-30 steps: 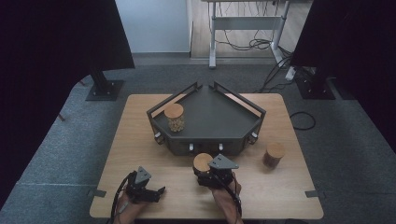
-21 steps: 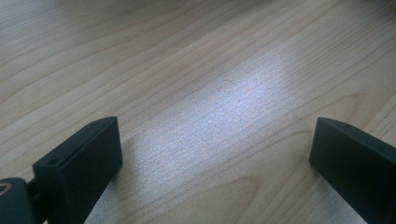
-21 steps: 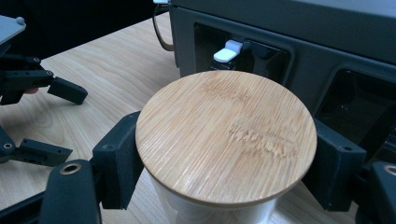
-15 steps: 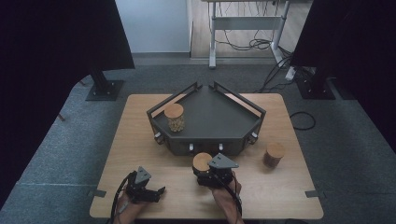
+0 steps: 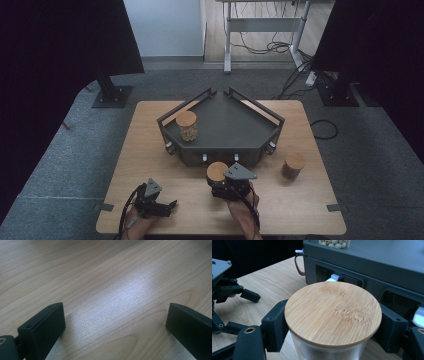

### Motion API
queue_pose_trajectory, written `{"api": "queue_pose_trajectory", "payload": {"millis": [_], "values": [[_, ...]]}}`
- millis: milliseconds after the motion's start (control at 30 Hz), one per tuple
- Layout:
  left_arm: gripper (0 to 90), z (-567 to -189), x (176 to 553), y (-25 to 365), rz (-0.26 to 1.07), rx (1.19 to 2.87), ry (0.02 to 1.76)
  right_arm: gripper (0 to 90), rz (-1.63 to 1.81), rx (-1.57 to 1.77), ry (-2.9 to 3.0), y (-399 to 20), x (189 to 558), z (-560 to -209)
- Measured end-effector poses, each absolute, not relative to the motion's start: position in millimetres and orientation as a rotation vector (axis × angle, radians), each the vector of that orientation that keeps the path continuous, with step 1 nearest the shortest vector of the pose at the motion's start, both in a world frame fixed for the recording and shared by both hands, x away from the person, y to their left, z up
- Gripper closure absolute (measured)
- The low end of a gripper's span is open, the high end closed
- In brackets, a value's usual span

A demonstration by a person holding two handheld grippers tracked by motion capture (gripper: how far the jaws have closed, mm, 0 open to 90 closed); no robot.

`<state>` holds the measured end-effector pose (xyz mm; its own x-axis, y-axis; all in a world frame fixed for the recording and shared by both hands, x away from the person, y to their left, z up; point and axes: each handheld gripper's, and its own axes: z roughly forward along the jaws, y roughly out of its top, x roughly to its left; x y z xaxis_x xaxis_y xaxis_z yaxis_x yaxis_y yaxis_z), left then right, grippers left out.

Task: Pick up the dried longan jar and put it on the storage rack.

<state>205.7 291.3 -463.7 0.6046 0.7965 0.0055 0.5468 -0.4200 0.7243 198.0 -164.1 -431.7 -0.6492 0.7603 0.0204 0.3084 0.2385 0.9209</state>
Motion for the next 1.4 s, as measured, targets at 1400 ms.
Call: {"api": "queue_pose_trajectory", "payload": {"millis": [1400], "values": [[2.3, -464, 206, 291, 0.457, 2.129, 1.054, 24.0, 1.457, 0.939, 2.028, -165, 201, -412]]}}
